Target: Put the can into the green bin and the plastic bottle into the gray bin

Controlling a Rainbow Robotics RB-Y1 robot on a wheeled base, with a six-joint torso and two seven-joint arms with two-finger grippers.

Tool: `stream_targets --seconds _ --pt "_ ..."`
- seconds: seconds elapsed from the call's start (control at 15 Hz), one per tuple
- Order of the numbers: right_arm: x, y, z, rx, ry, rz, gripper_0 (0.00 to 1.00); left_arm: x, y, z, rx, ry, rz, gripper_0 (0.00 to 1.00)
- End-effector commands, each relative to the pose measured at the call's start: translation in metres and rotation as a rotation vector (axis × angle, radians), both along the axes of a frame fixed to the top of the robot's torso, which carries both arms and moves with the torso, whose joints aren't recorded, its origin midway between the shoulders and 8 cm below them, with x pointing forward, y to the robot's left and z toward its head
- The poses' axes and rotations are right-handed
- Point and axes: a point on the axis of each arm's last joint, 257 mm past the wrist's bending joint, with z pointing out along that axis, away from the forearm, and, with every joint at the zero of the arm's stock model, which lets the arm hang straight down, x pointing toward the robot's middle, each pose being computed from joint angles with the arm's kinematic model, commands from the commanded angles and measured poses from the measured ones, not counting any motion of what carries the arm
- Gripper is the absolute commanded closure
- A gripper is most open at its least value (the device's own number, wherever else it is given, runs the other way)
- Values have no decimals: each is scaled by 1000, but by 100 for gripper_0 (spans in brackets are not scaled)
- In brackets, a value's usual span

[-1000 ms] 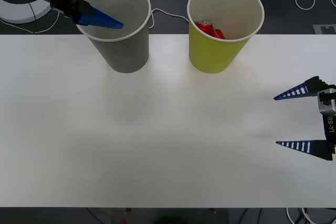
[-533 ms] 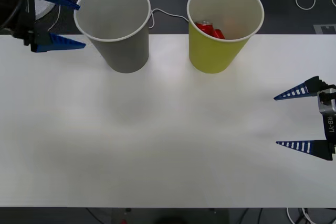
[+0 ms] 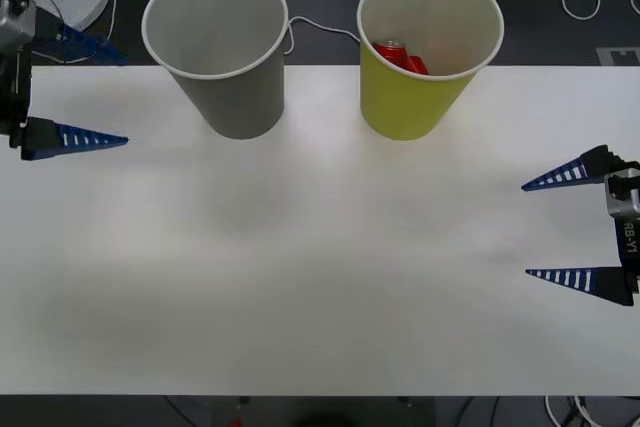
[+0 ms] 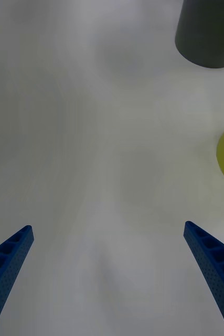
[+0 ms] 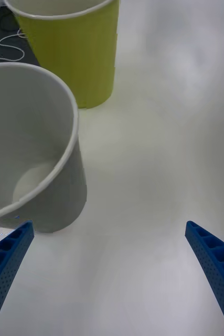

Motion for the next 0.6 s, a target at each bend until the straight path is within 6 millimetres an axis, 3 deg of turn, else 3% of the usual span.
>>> stream_targets --seconds 0.07,0.6 --pt "0 0 0 0 0 0 0 -27 -8 -21 25 12 -49 0" --pt "0 0 0 0 0 0 0 -90 -45 -80 70 114 -208 0"
